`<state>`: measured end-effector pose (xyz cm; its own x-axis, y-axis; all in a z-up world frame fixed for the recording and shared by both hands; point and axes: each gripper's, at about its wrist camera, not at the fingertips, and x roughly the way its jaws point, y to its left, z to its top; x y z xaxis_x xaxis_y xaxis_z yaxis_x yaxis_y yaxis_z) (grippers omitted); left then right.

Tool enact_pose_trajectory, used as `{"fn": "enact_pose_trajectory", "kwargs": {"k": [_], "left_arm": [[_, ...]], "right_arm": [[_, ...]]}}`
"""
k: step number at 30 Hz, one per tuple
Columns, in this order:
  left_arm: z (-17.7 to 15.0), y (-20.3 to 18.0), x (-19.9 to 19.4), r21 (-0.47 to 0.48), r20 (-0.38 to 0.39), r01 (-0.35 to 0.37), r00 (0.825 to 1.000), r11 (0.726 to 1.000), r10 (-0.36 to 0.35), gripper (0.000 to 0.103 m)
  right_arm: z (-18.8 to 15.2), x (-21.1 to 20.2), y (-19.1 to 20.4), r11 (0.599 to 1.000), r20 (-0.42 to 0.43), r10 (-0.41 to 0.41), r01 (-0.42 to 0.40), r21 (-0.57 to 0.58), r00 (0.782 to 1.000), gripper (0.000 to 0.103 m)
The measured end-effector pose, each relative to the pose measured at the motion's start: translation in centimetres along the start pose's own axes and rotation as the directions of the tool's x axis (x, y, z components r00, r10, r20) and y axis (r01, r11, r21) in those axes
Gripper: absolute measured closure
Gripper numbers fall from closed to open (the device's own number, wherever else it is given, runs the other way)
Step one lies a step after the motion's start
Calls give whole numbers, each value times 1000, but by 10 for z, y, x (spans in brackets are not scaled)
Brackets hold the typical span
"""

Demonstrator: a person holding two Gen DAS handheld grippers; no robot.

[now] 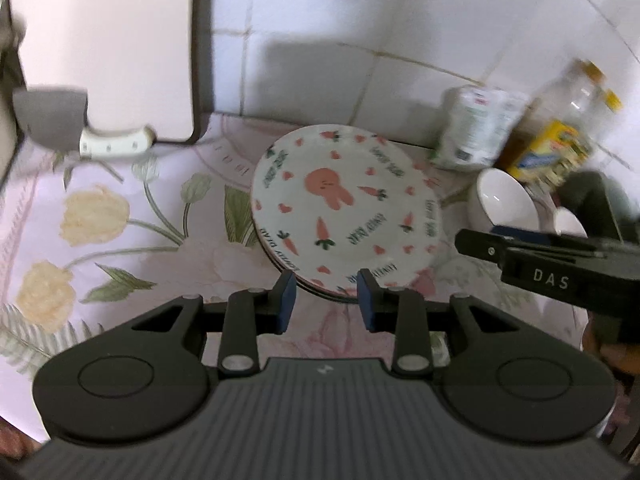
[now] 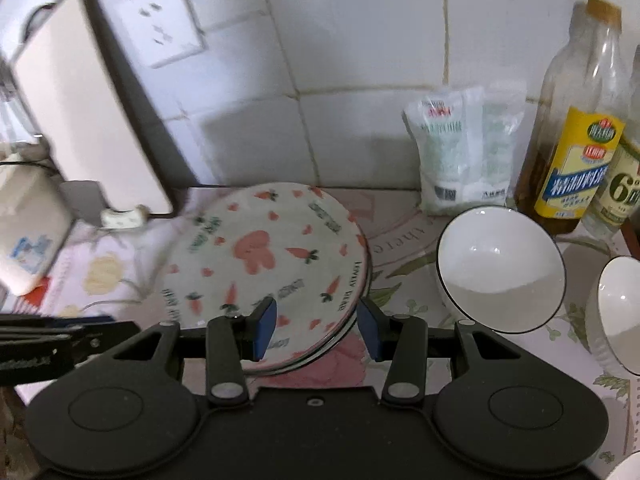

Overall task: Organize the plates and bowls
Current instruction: 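Lower the bunny plate onto the blue egg plate and open both grippers, then move the left gripper to the large white bowl and close on its rim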

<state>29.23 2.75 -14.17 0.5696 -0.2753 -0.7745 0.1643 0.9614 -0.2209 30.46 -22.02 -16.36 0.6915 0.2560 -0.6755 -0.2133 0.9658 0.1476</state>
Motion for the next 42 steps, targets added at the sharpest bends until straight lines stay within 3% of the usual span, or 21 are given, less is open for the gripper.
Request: {"fn": "enact_pose_trajectory", "kwargs": {"k": [11,14,17,22,29,32,34,42], "left_arm": [[-23,-48,-66,162,-2,11,1000,987,-11,49],[-32,-59,-81,183,24,33,999,983,-38,48],[-39,-70,-95,195,49,77,995,978,-88,48],[-54,-96,-113,284,68,42,996,958,-64,42],[-77,-128,-121,368,51,44,996,929,-68,34],[-87,-141,-119,386,35,55,997,921,-74,32],[-93,-151,-116,394,27,63,996,917,-79,24],[-113,-185,-101,393,3,96,994,915,-106,13]], "right_arm": [[-20,-95,14,976,94,33,-11,-219,995,52],[-29,-122,11,975,131,47,-17,-220,990,51],[-36,-143,3,983,132,66,-42,-176,989,38],[-58,-173,-11,987,152,42,-17,-162,987,35],[-97,-217,-29,975,202,81,-35,-219,976,27],[-115,-234,-38,965,236,85,-21,-262,968,14],[-126,-243,-42,958,257,77,0,-287,963,13],[-172,-259,-76,950,285,41,51,-307,958,6]]}}
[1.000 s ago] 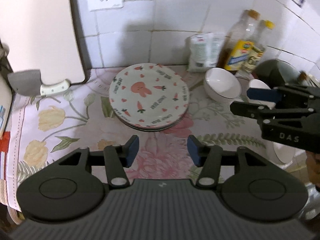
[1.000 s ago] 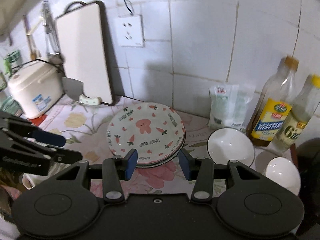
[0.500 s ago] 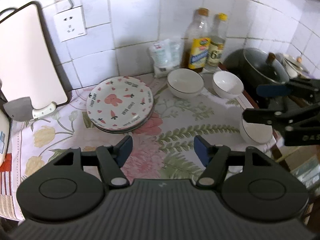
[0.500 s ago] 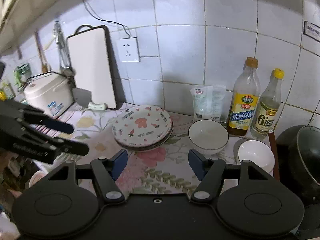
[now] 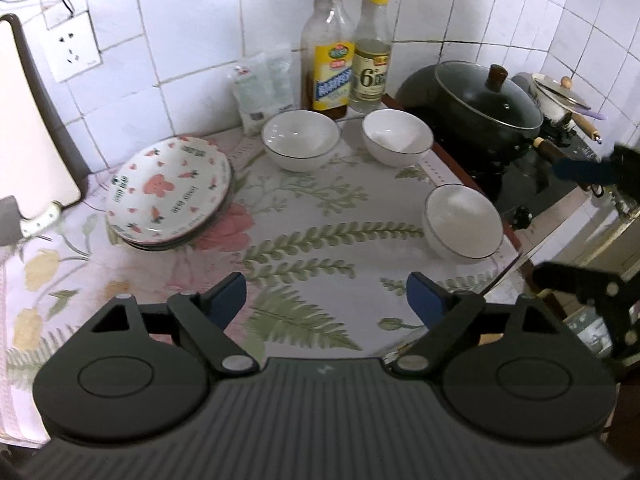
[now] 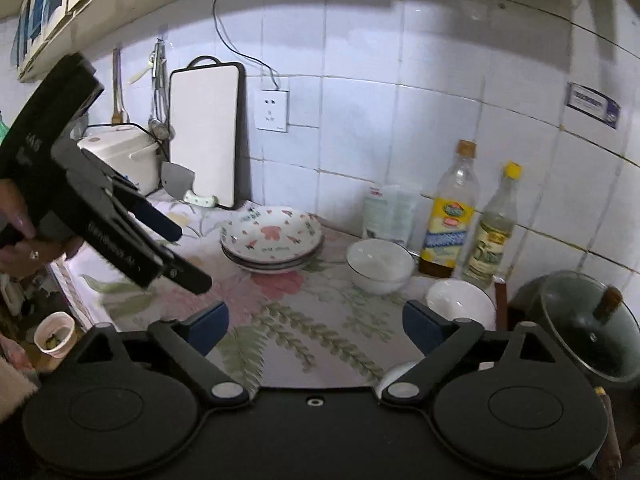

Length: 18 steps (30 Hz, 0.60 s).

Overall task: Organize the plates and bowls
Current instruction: 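Move the left gripper to the large white bowl and close on its rim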

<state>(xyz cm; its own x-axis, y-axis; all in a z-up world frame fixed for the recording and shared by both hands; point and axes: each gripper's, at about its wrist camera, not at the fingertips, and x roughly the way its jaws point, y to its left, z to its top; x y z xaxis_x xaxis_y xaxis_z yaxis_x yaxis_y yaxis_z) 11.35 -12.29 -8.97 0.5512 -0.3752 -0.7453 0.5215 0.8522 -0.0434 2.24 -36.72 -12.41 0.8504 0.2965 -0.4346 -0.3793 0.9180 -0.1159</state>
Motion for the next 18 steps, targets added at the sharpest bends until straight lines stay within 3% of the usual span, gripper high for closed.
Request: {"fn": "enact_pose_trajectory", "kwargs": {"k": [6,12,18], "left_arm": [[-1,-15,24,-73,9,50,999,996,-49,12],[0,-28,38,-135,90,121,990,983,-110,12],[5,-48,61,-128,141,171,978,977,-152,14]], "right_arm": [[-44,-4,-28,997,-6,-57,57,48,998,6],[-76,6,-53,988,21,-95,92,124,995,6],[-105,33,-61,993,20,-99,97,74,995,6]]}}
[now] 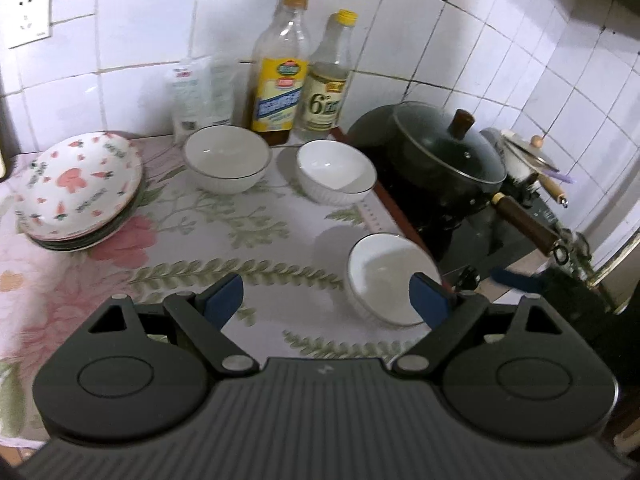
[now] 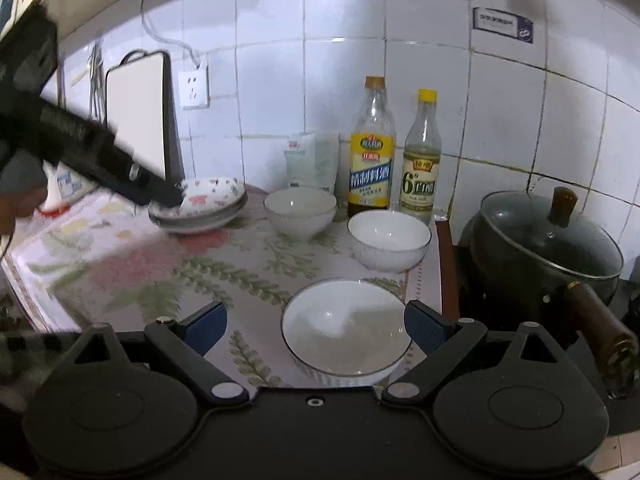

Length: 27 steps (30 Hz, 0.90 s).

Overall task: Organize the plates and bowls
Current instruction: 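Move the left gripper to the large white bowl and close on its rim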

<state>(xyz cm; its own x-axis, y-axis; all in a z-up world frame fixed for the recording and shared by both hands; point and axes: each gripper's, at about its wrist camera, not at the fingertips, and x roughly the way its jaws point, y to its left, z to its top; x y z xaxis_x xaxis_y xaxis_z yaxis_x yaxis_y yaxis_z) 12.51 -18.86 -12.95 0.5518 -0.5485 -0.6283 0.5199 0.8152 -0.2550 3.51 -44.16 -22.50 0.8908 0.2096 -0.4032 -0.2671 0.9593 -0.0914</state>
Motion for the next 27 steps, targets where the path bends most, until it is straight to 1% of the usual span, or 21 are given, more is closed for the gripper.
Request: {"fn": "enact_pose_trajectory", "kwargs": {"k": [2,5,8,10,12,14,16,20,22,23,24,26,27], "left_arm": [[-1,-6,14,-3,-10,17,1000,1000,-17,14],[-3,-15,39,-9,-49,35,998,999,-35,15],[-8,-23,67,-9,-90,38,995,999,-39,16],[-12,-27,85,-12,-111,35,993,999,-36,20],[-14,-29,100,-12,-125,27,992,1000,-29,26],[-16,-31,113,-7,-132,16,991,1000,-17,27],[-17,-30,123,-13,-135,6,991,1000,-8,33],[-19,-26,140,-40,-157,11,987,999,-17,46],[-21,-24,146,-56,-169,23,985,998,-32,55],[-21,-23,149,-64,-182,32,982,997,-44,67],[-21,-23,151,-73,-190,38,980,997,-52,73],[-22,-23,152,-84,-192,35,980,996,-51,75],[-23,-23,152,-82,-190,31,981,996,-46,79]], "right_arm": [[-10,8,-1,1000,-13,4,-4,-31,1000,6],[-27,23,-5,999,-50,0,-2,-46,999,6],[-41,35,-14,1000,-54,-1,1,-1,999,6],[-49,44,-18,1000,-64,3,-1,27,998,6],[-56,54,-20,999,-60,2,0,36,998,6],[-60,65,-20,1000,-57,3,-2,21,998,6],[-63,75,-19,1000,-52,-5,6,5,999,6],[-65,88,-18,1000,-30,-19,19,-18,999,6],[-65,93,-17,1000,-20,-21,21,-22,1000,6],[-65,95,-17,1000,-16,-20,19,-23,1000,6],[-65,97,-18,1000,-12,-19,18,-23,1000,6],[-65,99,-19,1000,-1,-24,24,-14,1000,6],[-64,100,-20,1000,4,-26,26,-7,1000,6]]}}
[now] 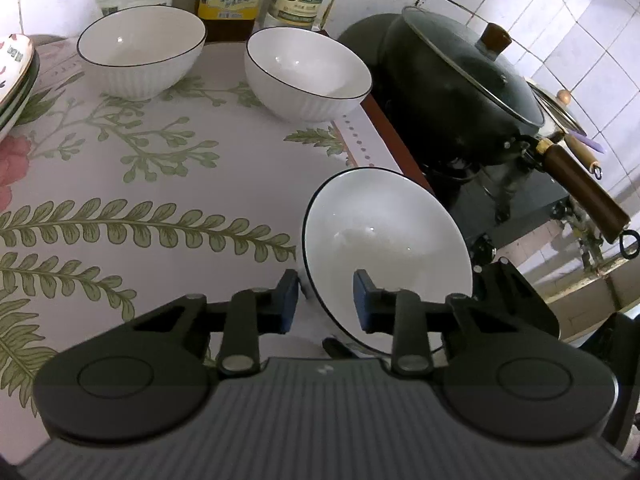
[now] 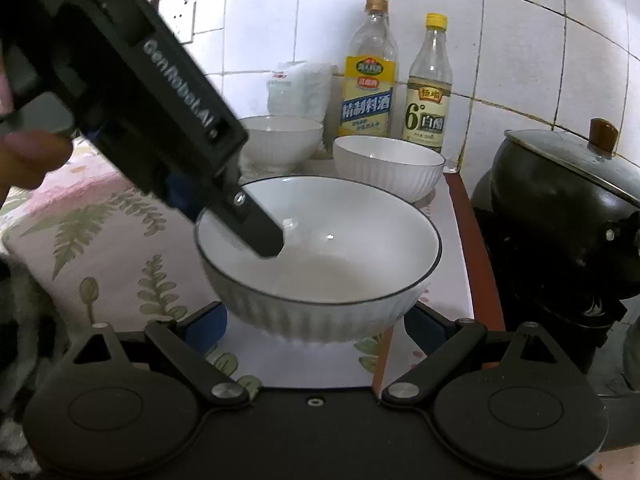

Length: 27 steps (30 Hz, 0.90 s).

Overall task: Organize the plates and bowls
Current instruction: 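Move the left gripper to the large white bowl and close on its rim, then lift the large white bowl with the left gripper toward the plate stack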

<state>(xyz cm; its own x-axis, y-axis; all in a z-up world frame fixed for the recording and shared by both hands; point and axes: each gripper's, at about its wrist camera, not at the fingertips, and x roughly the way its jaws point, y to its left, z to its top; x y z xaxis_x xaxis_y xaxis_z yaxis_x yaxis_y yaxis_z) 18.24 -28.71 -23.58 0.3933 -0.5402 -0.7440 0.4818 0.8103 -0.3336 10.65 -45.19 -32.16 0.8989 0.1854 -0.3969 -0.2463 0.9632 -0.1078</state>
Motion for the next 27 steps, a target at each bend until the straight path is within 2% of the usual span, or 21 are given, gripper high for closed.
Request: {"fn": "enact_pose_trajectory", "kwargs": {"k": [2,9,15,19,22,27], "left_arm": [[0,0,0,1,2,-12,1000,1000,12,84],[-3,2,-9,10,17,-20,1000,1000,20,84],[-6,-2,-26,42,5,-57,998,997,57,84],[-9,1,-41,42,-2,-51,999,998,51,84],[-13,6,-53,15,17,-34,999,999,34,84],[-16,6,-75,43,53,-52,997,998,50,84]], "right_arm": [[2,1,-2,1000,14,1,-1,13,1000,6],[5,-2,7,998,14,-19,18,60,1000,6],[10,-14,22,999,38,-27,25,47,999,5],[18,-25,31,999,33,-21,20,34,999,5],[25,-32,36,999,24,-12,11,44,1000,5],[38,-39,47,1000,43,-7,6,18,999,5]]}}
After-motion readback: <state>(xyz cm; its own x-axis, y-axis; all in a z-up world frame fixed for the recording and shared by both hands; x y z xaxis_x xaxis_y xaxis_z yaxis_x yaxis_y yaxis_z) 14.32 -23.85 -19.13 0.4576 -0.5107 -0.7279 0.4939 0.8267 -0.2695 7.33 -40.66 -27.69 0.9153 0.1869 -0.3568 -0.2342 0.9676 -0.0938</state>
